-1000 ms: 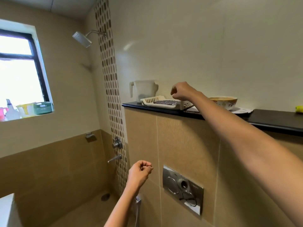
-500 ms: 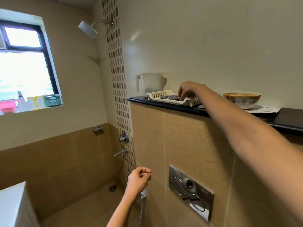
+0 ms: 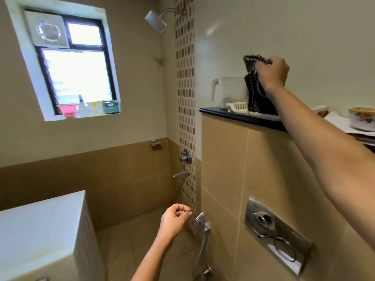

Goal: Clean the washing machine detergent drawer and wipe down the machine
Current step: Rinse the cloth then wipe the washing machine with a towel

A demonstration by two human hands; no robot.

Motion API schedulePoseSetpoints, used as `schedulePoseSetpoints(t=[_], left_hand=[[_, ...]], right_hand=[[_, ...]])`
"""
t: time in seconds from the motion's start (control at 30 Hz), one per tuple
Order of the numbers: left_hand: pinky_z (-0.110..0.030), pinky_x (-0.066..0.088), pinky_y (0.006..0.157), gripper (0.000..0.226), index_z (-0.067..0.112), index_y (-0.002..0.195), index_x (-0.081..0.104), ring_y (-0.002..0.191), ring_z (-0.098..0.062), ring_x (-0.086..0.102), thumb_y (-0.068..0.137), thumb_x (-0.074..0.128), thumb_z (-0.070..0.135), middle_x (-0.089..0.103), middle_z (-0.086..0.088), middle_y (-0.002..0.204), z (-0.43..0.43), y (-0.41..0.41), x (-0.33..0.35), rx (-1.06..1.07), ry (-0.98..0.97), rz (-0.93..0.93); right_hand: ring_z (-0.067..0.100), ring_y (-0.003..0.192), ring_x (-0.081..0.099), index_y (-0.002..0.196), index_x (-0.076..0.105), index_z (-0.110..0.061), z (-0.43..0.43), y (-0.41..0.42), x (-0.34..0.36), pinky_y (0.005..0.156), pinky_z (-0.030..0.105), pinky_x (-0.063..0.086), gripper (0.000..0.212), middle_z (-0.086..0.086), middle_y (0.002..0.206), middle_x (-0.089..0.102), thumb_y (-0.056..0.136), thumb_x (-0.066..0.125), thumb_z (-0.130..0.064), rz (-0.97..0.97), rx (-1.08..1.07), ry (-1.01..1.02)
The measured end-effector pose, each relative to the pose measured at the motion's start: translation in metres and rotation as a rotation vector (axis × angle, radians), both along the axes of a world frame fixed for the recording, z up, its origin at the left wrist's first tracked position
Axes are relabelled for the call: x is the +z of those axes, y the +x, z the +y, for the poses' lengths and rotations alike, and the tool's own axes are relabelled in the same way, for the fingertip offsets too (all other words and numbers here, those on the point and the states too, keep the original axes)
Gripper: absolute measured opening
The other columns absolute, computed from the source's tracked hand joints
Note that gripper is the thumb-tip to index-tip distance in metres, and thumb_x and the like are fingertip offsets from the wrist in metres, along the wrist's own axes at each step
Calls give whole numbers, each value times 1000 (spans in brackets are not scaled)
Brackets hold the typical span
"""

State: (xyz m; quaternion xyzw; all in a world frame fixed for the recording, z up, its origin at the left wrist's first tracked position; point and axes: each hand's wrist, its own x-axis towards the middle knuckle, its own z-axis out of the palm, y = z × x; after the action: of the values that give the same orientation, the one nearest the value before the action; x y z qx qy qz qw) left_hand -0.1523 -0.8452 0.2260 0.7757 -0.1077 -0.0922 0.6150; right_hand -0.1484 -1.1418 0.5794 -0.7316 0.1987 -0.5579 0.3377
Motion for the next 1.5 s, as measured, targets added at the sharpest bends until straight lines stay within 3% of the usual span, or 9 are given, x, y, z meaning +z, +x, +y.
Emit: schedulePoseSetpoints(t=[0.27,0.5,0.7,0.8,0.97,1.1,1.23,1.37,1.5], left_hand=[[-23,42,58,8,15,88,68,77,-14,66,87,65,8,64,12,59,119,1,-3,101,-62,44],[-30,54,66,9,13,94,66,79,-17,65,95,58,18,71,-6,91,274,-9,-16,336,-144,157],[-39,53,75,57,6,106,58,89,-27,63,99,30,56,68,-16,100,414,-37,-38,436,-855,534],[-40,49,80,77,5,116,58,98,-29,62,90,30,72,71,-16,103,474,-52,-60,458,-980,584],[-47,43,103,80,5,128,56,117,-32,58,80,50,69,65,-18,123,541,-65,-88,426,-891,568],[-37,57,83,56,2,130,54,100,-26,69,86,67,34,67,-17,118,578,-58,-99,484,-763,519],[-45,45,104,72,2,132,52,113,-30,63,68,79,19,67,-16,120,613,-46,-110,502,-627,480],[-38,51,96,51,2,117,61,106,-26,66,72,75,22,70,-16,114,645,-20,-112,444,-491,456],[-34,56,84,49,3,117,63,99,-26,69,79,76,31,71,-15,111,672,26,-101,400,-336,403]], right_hand=[[13,52,40,48,45,-16,196,43,-52,49,25,29,24,-1,52,40,60,61,-29,7,610,284],[9,42,47,70,56,-14,382,38,-158,48,18,41,17,-5,46,52,86,55,-9,449,1206,686],[10,43,47,63,49,-13,534,21,-249,42,18,38,29,1,56,50,87,46,2,707,1539,535],[14,56,48,68,59,-15,593,29,-287,54,28,35,23,4,68,54,86,54,-2,840,1620,310],[14,62,53,81,60,-10,668,42,-319,56,22,42,2,7,73,56,82,61,-9,1126,1799,49],[15,67,55,74,58,-11,714,62,-321,62,25,46,18,8,77,58,91,54,-5,1238,1878,62],[16,71,59,92,59,-3,743,89,-322,66,28,52,15,8,83,64,93,44,-7,1223,1867,421],[13,60,66,87,58,-2,758,134,-333,58,25,58,20,7,71,69,94,39,-4,1160,1797,826],[16,60,64,83,54,-5,760,196,-357,55,25,56,14,7,69,66,90,44,-10,1209,1674,961]])
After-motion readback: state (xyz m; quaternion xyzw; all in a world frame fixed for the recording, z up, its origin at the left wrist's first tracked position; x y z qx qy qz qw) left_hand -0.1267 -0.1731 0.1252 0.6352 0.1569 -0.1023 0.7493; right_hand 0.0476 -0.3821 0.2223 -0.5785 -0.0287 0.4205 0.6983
